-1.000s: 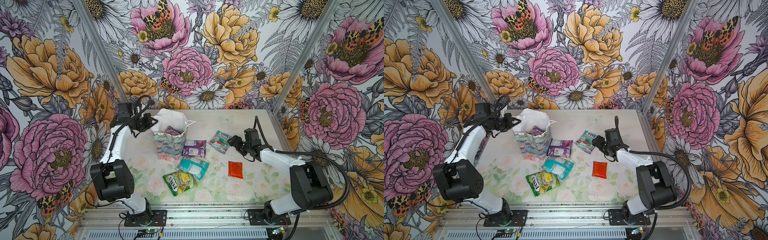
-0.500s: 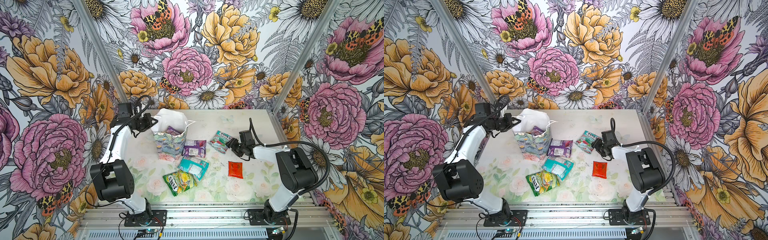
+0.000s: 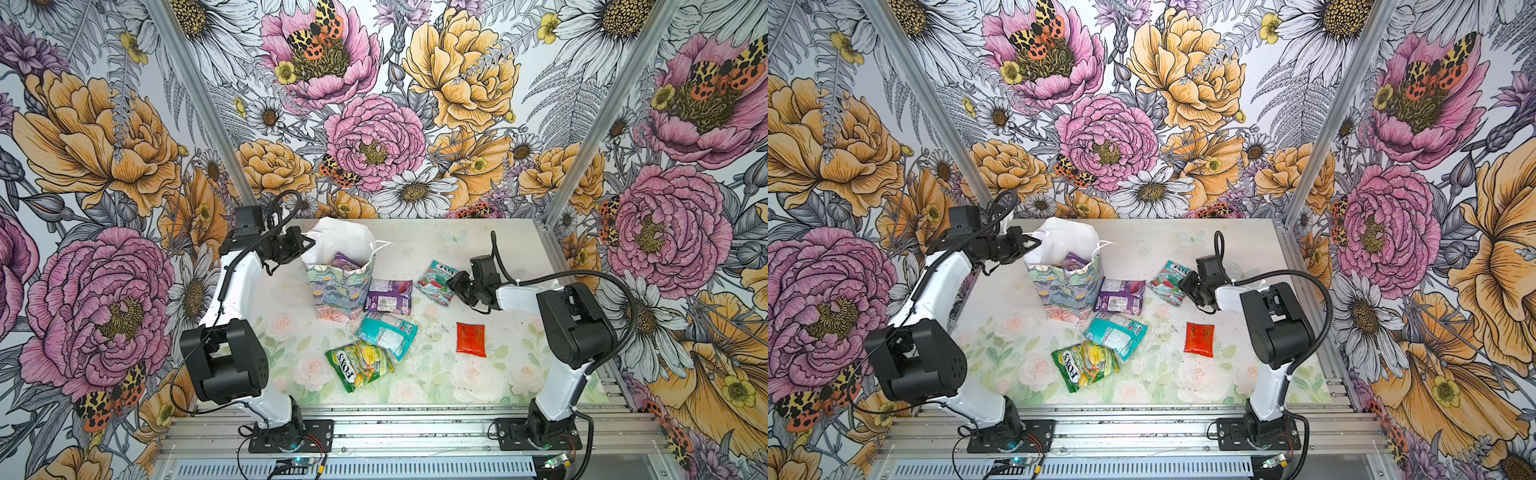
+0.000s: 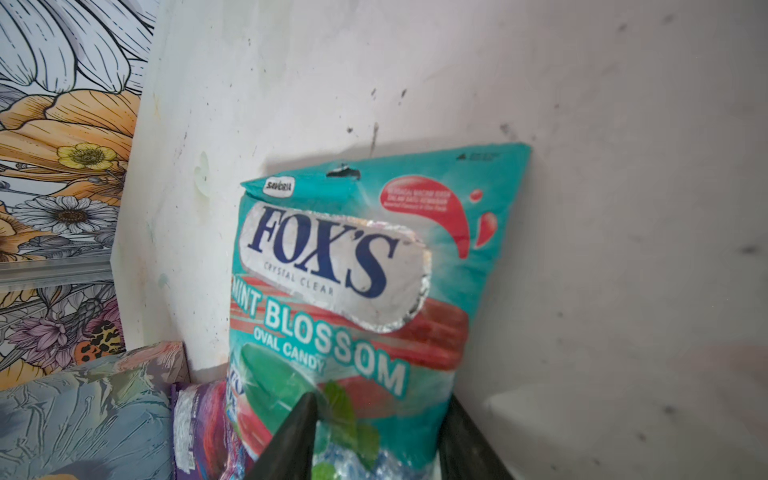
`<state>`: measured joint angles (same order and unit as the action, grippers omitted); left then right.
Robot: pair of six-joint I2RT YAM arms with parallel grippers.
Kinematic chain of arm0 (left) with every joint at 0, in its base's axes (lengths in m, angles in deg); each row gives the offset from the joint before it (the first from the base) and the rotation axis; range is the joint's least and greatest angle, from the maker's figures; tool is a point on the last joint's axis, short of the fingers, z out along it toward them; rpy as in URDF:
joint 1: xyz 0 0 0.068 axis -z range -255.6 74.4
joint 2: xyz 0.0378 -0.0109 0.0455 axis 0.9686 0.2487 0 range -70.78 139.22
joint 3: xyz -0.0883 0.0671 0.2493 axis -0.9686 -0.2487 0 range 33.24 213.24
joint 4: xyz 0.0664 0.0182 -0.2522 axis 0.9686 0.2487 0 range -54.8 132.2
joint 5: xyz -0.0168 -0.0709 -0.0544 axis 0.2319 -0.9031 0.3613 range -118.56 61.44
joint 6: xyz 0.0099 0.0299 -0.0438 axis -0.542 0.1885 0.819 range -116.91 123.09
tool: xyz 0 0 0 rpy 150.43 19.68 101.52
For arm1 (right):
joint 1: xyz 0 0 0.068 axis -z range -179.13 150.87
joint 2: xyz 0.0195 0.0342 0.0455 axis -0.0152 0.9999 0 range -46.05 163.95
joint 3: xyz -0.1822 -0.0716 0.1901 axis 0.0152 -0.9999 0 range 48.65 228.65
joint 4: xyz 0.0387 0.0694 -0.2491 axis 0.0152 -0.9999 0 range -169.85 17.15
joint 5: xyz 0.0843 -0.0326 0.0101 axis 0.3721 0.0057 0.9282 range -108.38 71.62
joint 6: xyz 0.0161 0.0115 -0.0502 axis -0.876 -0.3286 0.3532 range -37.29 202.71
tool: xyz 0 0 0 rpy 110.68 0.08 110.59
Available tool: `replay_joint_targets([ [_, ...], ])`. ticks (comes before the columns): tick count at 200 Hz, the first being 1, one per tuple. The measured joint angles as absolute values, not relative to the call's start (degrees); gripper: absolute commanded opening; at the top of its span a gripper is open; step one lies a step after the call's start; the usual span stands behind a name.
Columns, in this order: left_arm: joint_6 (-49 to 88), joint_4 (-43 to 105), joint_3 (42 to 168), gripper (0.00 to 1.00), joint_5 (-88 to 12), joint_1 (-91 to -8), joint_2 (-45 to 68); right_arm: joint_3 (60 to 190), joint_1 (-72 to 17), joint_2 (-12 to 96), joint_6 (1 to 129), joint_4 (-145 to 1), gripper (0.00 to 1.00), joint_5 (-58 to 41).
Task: Place the snacks into the paper bag
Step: 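Lower the right gripper onto the teal Fox's Mint Blossom packet and grasp, then carry the teal packet with the right gripper up over the bag opening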
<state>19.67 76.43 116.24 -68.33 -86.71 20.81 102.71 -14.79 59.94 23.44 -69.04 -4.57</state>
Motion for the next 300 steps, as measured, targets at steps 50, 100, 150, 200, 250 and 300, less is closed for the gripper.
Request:
replay_joint_targets([
  [50,19.7,76.4,116.2,0.0,-68.3,-86.7,20.8,103.0,-15.3,61.0,23.2,-68.0,0.06,-5.0],
  [100,19.7,76.4,116.2,0.0,-68.4,-86.7,20.8,103.4,-15.6,59.9,25.4,-69.7,0.0,-5.5],
  [150,19.7,76.4,116.2,0.0,-68.4,-86.7,20.8,105.2,-16.6,54.6,29.1,-74.6,0.0,-6.8],
  [200,19.7,76.4,116.2,0.0,-68.4,-86.8,20.8,108.0,-17.5,49.9,31.4,-77.6,0.0,-7.3],
  [250,19.7,76.4,116.2,0.0,-68.4,-86.8,20.8,112.7,-19.4,46.8,34.9,-82.9,0.0,-8.1],
  [300,19.7,76.4,116.2,0.0,-68.5,-86.8,20.8,120.1,-21.3,45.8,38.5,-86.3,0.0,-8.2],
])
